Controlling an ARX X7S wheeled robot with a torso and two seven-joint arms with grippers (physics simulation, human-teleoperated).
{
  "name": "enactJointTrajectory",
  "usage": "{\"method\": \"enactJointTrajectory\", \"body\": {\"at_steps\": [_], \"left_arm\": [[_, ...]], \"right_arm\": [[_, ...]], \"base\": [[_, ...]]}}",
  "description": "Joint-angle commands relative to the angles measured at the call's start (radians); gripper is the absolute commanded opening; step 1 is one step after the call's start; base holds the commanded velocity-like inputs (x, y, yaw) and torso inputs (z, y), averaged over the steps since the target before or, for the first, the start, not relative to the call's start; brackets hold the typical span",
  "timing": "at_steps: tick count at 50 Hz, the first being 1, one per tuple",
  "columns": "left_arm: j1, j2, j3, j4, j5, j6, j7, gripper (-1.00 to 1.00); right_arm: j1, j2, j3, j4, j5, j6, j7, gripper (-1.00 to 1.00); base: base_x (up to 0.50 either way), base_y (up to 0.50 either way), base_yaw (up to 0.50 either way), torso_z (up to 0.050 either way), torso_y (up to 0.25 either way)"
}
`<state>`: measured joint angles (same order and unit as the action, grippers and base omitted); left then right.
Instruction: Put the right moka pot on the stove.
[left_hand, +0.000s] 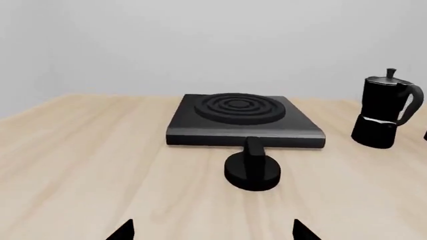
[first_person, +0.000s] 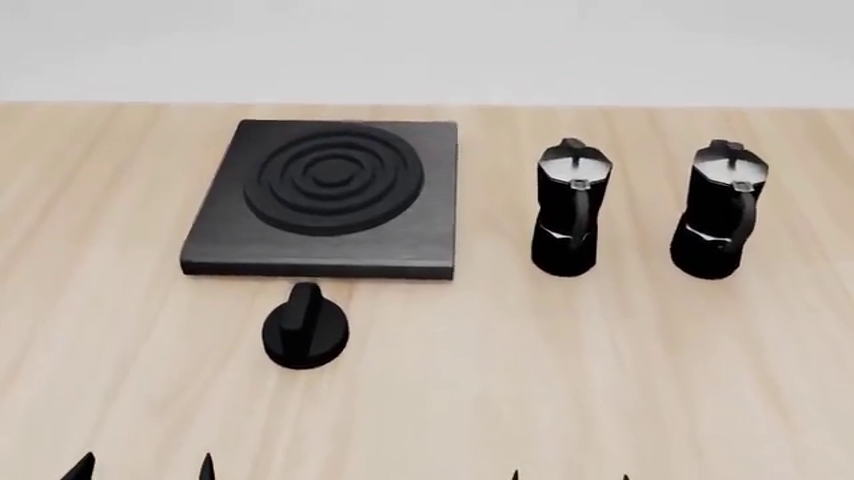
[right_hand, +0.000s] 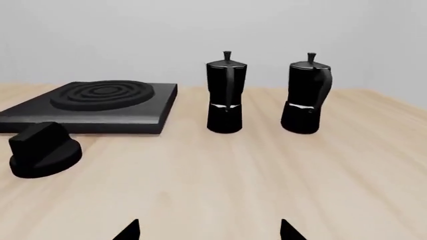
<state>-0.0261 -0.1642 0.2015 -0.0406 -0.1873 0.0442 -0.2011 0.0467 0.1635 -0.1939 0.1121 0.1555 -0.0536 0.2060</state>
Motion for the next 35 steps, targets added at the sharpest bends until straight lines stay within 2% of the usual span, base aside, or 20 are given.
{"method": "enactJointTrajectory", "body": {"at_steps": [1,35], "left_arm": [[0.0,-0.005,0.004,0.0,-0.005,0.004,-0.009,1.0],[-0.003,-0.02,0.023,0.002,-0.02,0.002,-0.027,1.0]], "right_arm": [[-0.004,0.005,-0.007,-0.009,0.004,-0.001,0.009,1.0],[-0.001,0.018,-0.024,0.003,0.019,-0.017,0.021,1.0]], "base": [[0.22,0.1,0.0,0.0,0.0],[0.24,0.05,0.0,0.0,0.0]]}}
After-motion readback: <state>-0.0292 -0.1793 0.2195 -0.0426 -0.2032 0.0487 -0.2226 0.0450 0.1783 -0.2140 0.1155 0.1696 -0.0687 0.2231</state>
